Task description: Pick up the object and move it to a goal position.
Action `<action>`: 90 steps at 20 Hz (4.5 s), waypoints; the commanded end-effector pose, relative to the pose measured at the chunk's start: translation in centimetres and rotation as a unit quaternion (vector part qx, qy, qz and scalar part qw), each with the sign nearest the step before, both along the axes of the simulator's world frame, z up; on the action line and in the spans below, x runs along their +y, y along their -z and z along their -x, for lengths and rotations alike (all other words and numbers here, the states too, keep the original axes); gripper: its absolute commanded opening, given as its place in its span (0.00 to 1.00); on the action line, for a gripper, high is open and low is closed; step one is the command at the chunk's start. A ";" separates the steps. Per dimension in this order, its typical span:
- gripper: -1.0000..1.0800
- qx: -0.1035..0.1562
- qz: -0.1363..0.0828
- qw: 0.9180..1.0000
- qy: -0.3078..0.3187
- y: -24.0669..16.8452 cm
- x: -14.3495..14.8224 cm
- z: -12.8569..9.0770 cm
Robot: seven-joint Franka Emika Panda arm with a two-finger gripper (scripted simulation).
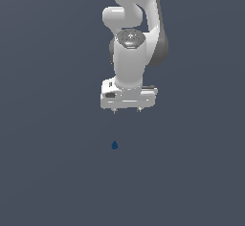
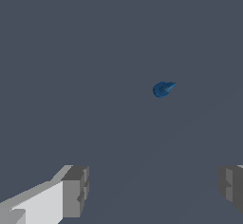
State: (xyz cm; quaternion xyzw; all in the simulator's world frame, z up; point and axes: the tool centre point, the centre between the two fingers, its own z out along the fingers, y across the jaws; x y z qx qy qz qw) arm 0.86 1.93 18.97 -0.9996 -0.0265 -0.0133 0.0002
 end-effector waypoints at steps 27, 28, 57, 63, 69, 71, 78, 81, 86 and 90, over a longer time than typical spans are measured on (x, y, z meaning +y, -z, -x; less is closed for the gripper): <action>0.96 -0.003 0.002 0.996 0.089 1.1 -1.3 -3.0; 0.96 -0.002 0.001 0.995 0.103 1.5 -1.5 -3.3; 0.96 0.013 -0.004 0.940 0.341 10.1 -5.7 -8.0; 0.96 0.013 -0.004 0.939 0.343 13.0 -5.7 -7.9; 0.96 0.013 -0.004 0.939 0.344 14.8 -5.7 -7.9; 0.96 0.013 -0.004 0.939 0.344 14.8 -5.7 -8.0; 0.00 0.013 -0.004 0.939 0.344 14.7 -5.7 -8.0; 0.00 0.013 -0.004 0.939 0.344 14.7 -5.7 -8.0; 0.00 0.013 -0.004 0.939 0.344 14.4 -5.8 -8.0; 0.00 0.013 -0.004 0.939 0.344 13.1 -5.8 -8.1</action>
